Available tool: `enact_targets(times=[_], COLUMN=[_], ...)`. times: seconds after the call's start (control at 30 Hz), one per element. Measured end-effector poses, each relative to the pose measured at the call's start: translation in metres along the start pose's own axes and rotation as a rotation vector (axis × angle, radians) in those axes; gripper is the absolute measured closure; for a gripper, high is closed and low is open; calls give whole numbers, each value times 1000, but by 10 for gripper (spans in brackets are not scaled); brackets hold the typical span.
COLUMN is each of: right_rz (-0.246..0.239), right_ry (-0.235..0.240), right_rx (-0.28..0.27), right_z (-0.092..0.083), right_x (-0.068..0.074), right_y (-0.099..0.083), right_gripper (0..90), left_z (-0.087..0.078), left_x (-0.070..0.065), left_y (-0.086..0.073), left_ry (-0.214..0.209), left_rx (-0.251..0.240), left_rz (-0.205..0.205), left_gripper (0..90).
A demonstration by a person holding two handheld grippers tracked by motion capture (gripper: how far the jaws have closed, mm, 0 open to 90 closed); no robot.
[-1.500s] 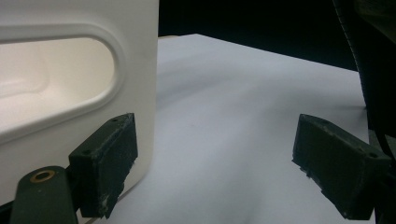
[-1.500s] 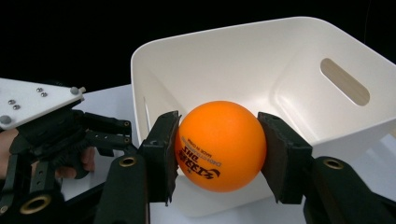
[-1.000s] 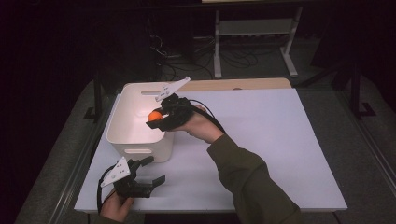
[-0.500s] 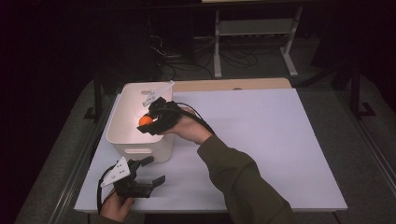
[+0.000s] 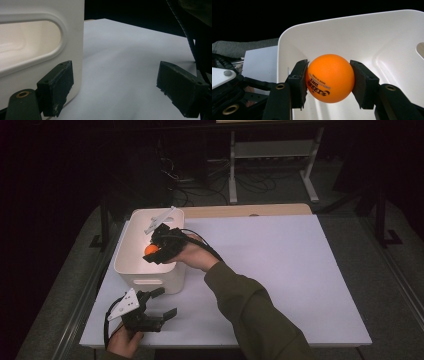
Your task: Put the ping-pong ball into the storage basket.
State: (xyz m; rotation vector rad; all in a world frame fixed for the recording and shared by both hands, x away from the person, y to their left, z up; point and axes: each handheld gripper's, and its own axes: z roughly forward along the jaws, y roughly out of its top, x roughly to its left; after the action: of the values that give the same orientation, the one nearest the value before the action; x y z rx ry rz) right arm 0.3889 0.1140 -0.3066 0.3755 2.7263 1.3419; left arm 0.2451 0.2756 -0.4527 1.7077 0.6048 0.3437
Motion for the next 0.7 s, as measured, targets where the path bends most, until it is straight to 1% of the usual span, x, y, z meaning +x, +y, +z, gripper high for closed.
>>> enact_targets(times=[0.3,0.4,0.57,0.7], right_rz=[-7,-3,-22,-24], right_ry=[-12,-9,-18,-20], right_rx=[49,60,95,116], right_z=[11,15,23,28], right_x=[-2,-2,-2,-3], right_y=[4,5,4,4], right_gripper=[493,493,493,492], left_z=[0,0,0,0], left_x=[0,0,0,0], left_y=[0,0,0,0], left_ry=[-1,-1,-2,-2], left_rx=[0,-1,-3,-3], left_rz=[-2,-2,-2,0], left_gripper=[139,139,138,139])
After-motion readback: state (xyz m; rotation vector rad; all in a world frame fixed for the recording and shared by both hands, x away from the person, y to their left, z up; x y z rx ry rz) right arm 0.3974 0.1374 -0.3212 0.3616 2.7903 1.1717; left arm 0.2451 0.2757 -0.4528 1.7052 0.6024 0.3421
